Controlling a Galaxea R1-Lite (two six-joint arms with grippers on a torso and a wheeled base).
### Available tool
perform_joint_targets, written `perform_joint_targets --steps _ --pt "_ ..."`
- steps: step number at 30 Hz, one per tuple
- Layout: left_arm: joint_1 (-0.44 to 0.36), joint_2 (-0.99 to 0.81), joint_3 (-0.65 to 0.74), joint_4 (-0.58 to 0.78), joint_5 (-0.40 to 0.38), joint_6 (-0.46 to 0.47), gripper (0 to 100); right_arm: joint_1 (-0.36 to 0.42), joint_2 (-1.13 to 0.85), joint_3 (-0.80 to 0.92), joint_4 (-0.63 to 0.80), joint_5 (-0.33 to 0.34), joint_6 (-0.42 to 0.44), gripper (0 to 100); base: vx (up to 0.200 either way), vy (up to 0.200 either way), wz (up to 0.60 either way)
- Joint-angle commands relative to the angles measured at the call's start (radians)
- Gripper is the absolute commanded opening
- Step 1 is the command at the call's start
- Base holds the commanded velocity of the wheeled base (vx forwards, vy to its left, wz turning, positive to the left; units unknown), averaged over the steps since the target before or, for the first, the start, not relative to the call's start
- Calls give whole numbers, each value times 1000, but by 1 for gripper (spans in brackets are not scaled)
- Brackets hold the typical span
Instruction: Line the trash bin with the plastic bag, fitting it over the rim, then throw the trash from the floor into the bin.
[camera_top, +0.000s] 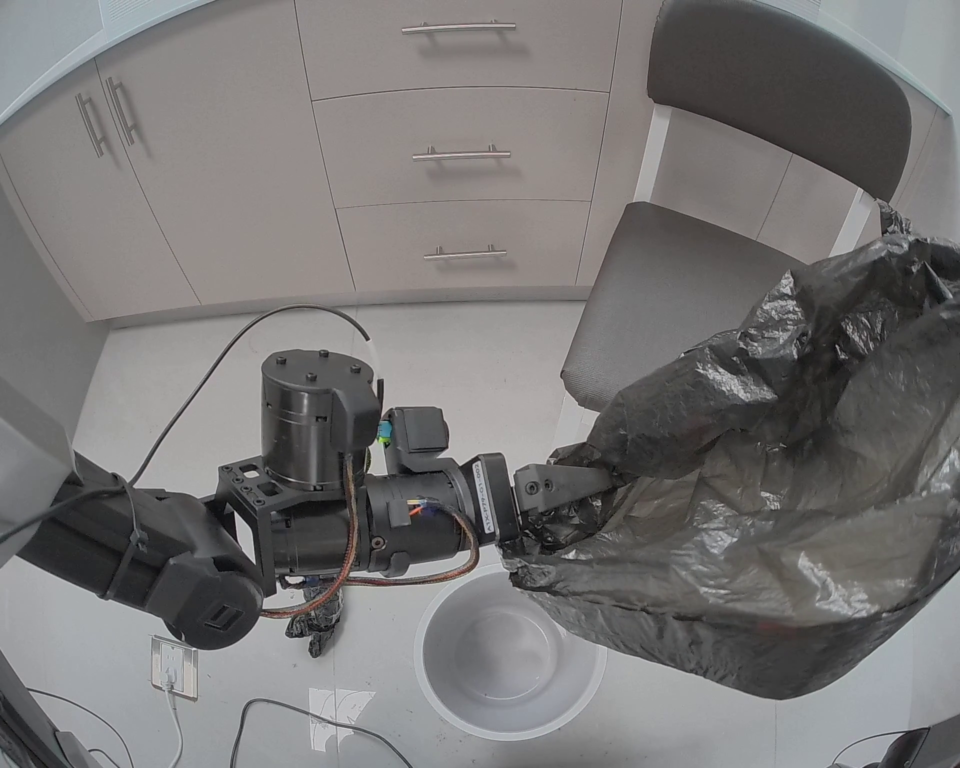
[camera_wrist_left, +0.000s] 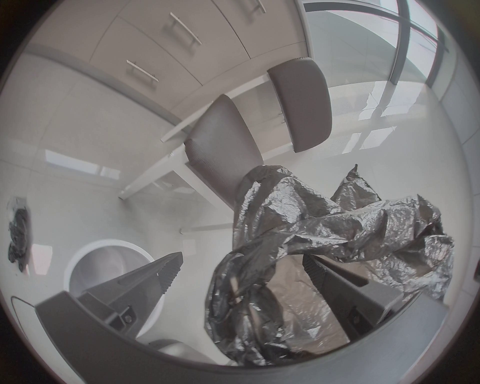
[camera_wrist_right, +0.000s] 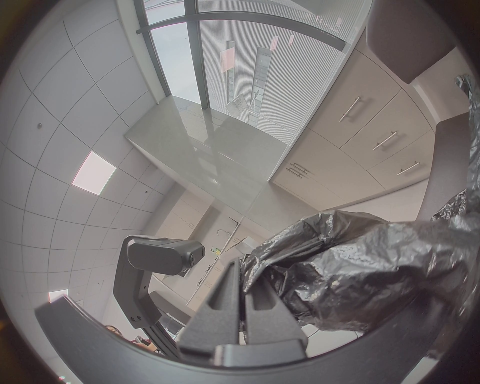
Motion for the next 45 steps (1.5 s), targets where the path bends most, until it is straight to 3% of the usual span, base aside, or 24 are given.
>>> perform_joint_targets --steps 1,2,5,13,22,39,40,45 --pt "4 -5 -4 -5 -38 -28 100 6 -3 1 -2 2 6 0 0 0 0" --pt "18 -8 1 -9 -123 -39 100 9 -10 1 -2 22 28 0 0 0 0" --pt "33 -16 1 -11 -192 -39 100 9 -19 3 0 50 55 0 0 0 0" --pt "50 -8 1 -9 -227 -28 100 9 -25 3 0 54 60 0 0 0 0" --pt "64 -13 9 -11 -391 -39 100 9 -28 0 0 56 75 0 0 0 0" --pt "55 38 -8 -3 -399 -40 100 9 -25 -5 -2 56 98 0 0 0 0" --pt "55 36 -8 -5 -399 -40 0 9 -25 -3 -2 56 98 0 0 0 0" --pt "55 27 0 -11 -399 -40 0 9 -20 -2 0 57 98 0 0 0 0"
